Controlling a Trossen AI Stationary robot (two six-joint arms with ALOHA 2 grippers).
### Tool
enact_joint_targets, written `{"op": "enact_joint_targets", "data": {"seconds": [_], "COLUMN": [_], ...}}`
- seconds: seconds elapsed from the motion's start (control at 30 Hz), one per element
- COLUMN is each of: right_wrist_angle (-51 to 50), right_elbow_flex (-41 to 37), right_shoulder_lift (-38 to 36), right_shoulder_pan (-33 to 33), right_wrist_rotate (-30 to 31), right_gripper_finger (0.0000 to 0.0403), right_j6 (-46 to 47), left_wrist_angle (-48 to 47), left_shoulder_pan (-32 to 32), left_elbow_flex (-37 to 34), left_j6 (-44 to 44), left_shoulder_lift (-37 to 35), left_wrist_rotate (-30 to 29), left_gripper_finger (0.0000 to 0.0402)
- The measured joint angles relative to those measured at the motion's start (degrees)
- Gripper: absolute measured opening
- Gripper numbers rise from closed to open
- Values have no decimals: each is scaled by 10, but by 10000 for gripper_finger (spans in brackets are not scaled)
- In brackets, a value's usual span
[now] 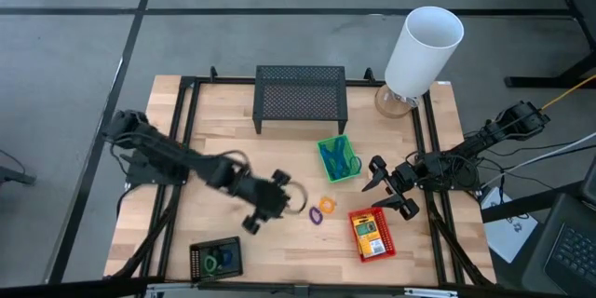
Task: Pick & Place Office Desk Supplies
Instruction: Put the violet spring keychain into the black basket
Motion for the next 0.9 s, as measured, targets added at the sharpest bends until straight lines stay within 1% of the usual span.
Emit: {"op": "enact_joint_targets", "data": {"seconds": [0.17,0.3,0.5,0.67,0.77,0.9], "right_wrist_angle": [0,0,0,-1,-1,-1], "right_elbow_flex": [0,0,0,0,0,0], "right_shoulder_lift": [0,0,0,0,0,0], "right_shoulder_pan": [0,0,0,0,-1,-5], "right_wrist_rotate": [0,0,0,0,0,0], "right_gripper_finger": [229,229,229,229,229,229], "right_j6": [0,0,1,0,-2,-1], "left_wrist_angle": [64,117,175,197,197,191], "left_shoulder_pan": [67,87,75,52,44,43], "left_elbow_flex": [-1,-1,-1,3,22,63], "left_j6": [37,47,57,71,71,79], "left_shoulder_lift": [53,107,183,211,230,267], "left_wrist_rotate": [67,115,126,93,88,81], "left_gripper_finger": [141,137,138,138,137,136]}}
